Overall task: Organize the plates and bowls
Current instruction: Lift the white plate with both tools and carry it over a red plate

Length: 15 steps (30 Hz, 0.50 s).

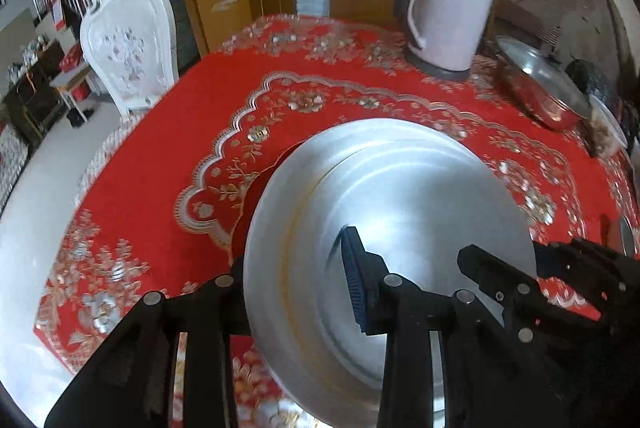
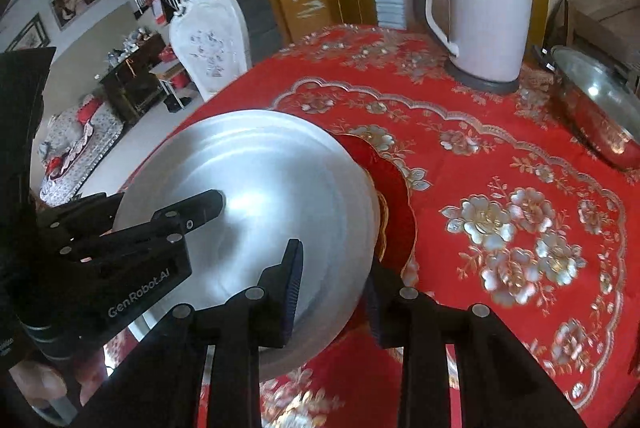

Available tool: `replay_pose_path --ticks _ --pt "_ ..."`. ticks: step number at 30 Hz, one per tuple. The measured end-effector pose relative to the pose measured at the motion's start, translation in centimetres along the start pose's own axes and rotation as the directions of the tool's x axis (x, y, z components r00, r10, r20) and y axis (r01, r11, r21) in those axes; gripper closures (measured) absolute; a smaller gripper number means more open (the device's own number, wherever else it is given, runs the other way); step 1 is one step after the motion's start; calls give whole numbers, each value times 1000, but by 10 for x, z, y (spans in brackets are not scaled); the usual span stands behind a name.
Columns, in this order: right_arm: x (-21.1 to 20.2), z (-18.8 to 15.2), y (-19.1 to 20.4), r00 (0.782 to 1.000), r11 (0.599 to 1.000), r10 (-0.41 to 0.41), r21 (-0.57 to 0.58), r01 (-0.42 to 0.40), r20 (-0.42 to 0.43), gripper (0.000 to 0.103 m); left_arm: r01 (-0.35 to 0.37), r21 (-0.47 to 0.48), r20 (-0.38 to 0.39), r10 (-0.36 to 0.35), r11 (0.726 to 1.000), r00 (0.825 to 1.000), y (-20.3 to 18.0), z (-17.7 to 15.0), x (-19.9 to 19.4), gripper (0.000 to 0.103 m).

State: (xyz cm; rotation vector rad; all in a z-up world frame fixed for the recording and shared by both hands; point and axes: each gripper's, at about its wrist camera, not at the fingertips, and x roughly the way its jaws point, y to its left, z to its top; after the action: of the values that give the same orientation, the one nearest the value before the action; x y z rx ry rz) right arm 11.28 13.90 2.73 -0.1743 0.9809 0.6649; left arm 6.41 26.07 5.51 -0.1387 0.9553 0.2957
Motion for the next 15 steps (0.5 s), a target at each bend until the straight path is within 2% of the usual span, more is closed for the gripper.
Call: replay_pose_path --ticks 10,15 --pt "15 8 -3 999 999 -46 -23 47 12 70 -3 -7 -10 3 1000 1000 -3 8 25 68" --pt "17 9 -3 999 998 -46 -29 47 20 69 -29 -4 30 29 1000 999 -6 8 25 66"
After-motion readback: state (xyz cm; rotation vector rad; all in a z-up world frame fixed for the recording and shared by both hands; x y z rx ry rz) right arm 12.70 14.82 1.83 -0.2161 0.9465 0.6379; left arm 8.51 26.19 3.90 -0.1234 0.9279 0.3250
